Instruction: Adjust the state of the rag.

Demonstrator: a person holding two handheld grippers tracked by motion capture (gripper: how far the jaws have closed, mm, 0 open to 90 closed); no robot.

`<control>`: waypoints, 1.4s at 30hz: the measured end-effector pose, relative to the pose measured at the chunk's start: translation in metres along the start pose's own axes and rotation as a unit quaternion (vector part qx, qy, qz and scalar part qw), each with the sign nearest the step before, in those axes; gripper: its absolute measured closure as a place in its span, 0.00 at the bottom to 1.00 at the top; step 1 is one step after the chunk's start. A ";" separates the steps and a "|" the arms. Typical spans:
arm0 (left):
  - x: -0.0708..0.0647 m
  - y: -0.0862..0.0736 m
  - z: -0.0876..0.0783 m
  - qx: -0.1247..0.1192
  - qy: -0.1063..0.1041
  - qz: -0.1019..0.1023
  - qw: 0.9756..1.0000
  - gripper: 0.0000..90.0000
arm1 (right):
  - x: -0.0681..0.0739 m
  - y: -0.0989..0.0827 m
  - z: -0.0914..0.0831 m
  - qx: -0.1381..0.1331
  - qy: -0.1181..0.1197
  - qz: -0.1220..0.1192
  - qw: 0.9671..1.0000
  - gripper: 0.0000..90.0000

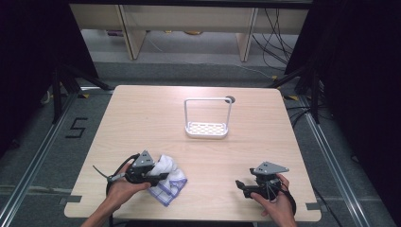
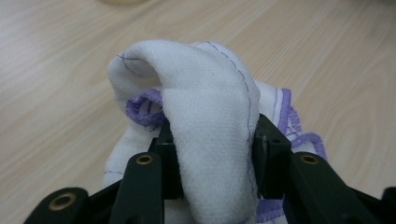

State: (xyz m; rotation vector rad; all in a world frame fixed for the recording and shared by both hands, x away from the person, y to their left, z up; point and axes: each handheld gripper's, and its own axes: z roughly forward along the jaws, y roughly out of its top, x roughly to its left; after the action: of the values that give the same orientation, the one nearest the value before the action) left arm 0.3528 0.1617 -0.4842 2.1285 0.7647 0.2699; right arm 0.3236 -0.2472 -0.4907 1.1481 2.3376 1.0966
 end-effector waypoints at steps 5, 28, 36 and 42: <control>-0.015 0.032 0.002 -0.036 -0.031 0.007 0.999 0.68 | -0.009 0.001 -0.010 -0.022 -0.009 0.025 0.999 0.29; -0.060 0.071 0.112 0.010 -0.142 -0.040 0.989 0.65 | -0.026 -0.004 -0.019 -0.046 -0.033 0.087 0.995 0.29; -0.040 0.068 0.096 0.007 -0.107 -0.069 0.992 0.43 | -0.020 -0.002 -0.015 -0.049 -0.029 0.057 0.997 0.29; -0.037 0.069 0.061 -0.022 -0.060 -0.050 0.997 0.36 | -0.017 -0.001 -0.014 -0.044 -0.019 0.038 0.998 0.29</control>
State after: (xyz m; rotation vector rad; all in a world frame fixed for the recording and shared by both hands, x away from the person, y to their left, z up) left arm 0.3801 0.0682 -0.4656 2.0389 0.7838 0.1034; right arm 0.3258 -0.2672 -0.4830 1.2229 2.2105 1.1800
